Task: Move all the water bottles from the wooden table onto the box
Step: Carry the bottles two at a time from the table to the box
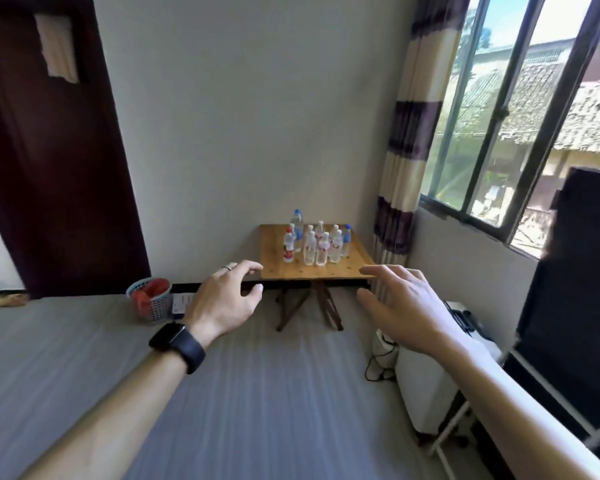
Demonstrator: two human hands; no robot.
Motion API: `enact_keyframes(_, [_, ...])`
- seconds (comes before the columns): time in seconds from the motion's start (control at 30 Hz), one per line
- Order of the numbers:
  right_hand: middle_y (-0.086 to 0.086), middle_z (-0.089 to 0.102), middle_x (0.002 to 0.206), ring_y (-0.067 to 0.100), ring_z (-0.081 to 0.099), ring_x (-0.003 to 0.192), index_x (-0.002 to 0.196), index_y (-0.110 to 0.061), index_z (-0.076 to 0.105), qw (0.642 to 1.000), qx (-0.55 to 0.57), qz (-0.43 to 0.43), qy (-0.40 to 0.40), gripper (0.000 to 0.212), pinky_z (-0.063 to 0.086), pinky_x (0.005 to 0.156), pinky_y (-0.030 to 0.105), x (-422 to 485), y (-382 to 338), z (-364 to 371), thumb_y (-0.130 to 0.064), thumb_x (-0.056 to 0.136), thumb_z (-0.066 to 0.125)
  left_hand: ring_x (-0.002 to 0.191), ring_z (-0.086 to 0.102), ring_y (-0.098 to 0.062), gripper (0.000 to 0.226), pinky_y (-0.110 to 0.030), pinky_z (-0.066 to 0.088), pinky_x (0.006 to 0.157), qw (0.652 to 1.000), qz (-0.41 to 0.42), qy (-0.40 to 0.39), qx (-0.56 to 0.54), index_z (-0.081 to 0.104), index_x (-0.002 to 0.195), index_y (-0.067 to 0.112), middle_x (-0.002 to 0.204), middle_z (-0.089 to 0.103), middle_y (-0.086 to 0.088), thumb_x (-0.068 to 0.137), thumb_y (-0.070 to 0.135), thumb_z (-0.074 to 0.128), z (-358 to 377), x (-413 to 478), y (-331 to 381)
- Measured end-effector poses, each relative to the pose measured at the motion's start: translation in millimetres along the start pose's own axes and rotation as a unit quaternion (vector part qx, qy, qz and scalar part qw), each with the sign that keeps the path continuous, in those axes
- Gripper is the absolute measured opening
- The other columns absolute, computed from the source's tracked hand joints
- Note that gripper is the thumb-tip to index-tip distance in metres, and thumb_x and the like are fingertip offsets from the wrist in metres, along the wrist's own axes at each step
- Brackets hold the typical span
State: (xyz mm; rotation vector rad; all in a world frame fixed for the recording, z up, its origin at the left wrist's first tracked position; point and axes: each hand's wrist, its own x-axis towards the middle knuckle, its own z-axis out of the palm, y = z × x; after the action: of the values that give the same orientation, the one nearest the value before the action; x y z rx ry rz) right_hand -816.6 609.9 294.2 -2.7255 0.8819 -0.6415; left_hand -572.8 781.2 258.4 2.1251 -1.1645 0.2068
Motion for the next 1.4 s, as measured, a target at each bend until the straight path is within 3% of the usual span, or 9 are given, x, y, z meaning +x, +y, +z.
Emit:
enact_keyframes(0.27, [-0.015, 0.048, 0.149, 0.018, 0.034, 0.140, 0.142, -0.044, 0.047, 0.999, -0.038, 0.000, -0.006, 0.047, 0.037, 0.109, 0.037, 156.2, 64.1, 30.1, -0.056, 0.097, 0.050, 0.119, 0.058, -0.017, 0.031, -0.027, 0.043, 0.097, 0.999, -0.008, -0.029, -0.036, 0.064, 0.123, 0.026, 0.122, 0.065, 0.003, 0.092, 0.028, 0.063, 90.1, 159.9, -43.0])
enact_keyframes(0.67, [-0.013, 0.054, 0.144, 0.019, 0.038, 0.136, 0.138, -0.044, 0.049, 0.995, 0.059, 0.075, 0.007, 0.045, 0.035, 0.109, 0.033, 355.6, 160.8, 142.2, -0.055, 0.095, 0.054, 0.120, 0.056, -0.015, 0.030, -0.024, 0.041, 0.093, 0.994, 0.002, -0.111, -0.019, 0.063, 0.122, 0.031, 0.124, 0.063, 0.006, 0.092, 0.031, 0.064, 208.7, 370.1, -99.1])
enact_keyframes(0.83, [-0.006, 0.057, 0.140, 0.023, 0.044, 0.134, 0.140, -0.038, 0.050, 0.991, 0.099, 0.082, -0.020, 0.050, 0.037, 0.110, 0.036, 448.4, 213.9, 199.8, -0.055, 0.093, 0.054, 0.120, 0.057, -0.018, 0.032, -0.024, 0.039, 0.097, 0.993, -0.015, -0.118, 0.002, 0.064, 0.124, 0.026, 0.123, 0.064, 0.001, 0.092, 0.028, 0.065, 269.6, 458.8, -126.9])
enact_keyframes(1.0, [-0.012, 0.060, 0.134, 0.021, 0.062, 0.116, 0.136, -0.042, 0.049, 0.981, 0.153, 0.100, -0.066, 0.060, 0.040, 0.107, 0.036, 532.8, 266.7, 249.5, -0.069, 0.083, 0.042, 0.120, 0.058, -0.019, 0.033, -0.029, 0.043, 0.099, 0.988, -0.060, -0.139, 0.008, 0.062, 0.124, 0.027, 0.124, 0.064, 0.001, 0.092, 0.031, 0.064, 324.5, 535.2, -148.6])
enact_keyframes(1.23, [-0.009, 0.062, 0.133, 0.018, 0.050, 0.128, 0.139, -0.034, 0.051, 0.974, 0.154, 0.124, -0.113, 0.048, 0.041, 0.101, 0.031, 627.8, 317.0, 318.2, -0.051, 0.095, 0.057, 0.120, 0.056, -0.014, 0.036, -0.020, 0.037, 0.091, 0.976, -0.114, -0.185, -0.025, 0.060, 0.129, 0.025, 0.125, 0.063, 0.003, 0.094, 0.029, 0.064, 416.6, 605.0, -193.6])
enact_keyframes(1.4, [-0.009, 0.063, 0.132, 0.016, 0.054, 0.124, 0.139, -0.033, 0.050, 0.965, 0.144, 0.143, -0.165, 0.048, 0.041, 0.100, 0.030, 688.1, 342.5, 381.4, -0.052, 0.095, 0.056, 0.121, 0.056, -0.015, 0.041, -0.027, 0.045, 0.095, 0.953, -0.163, -0.248, -0.065, 0.054, 0.132, 0.031, 0.129, 0.061, 0.007, 0.093, 0.039, 0.063, 499.6, 654.9, -245.4])
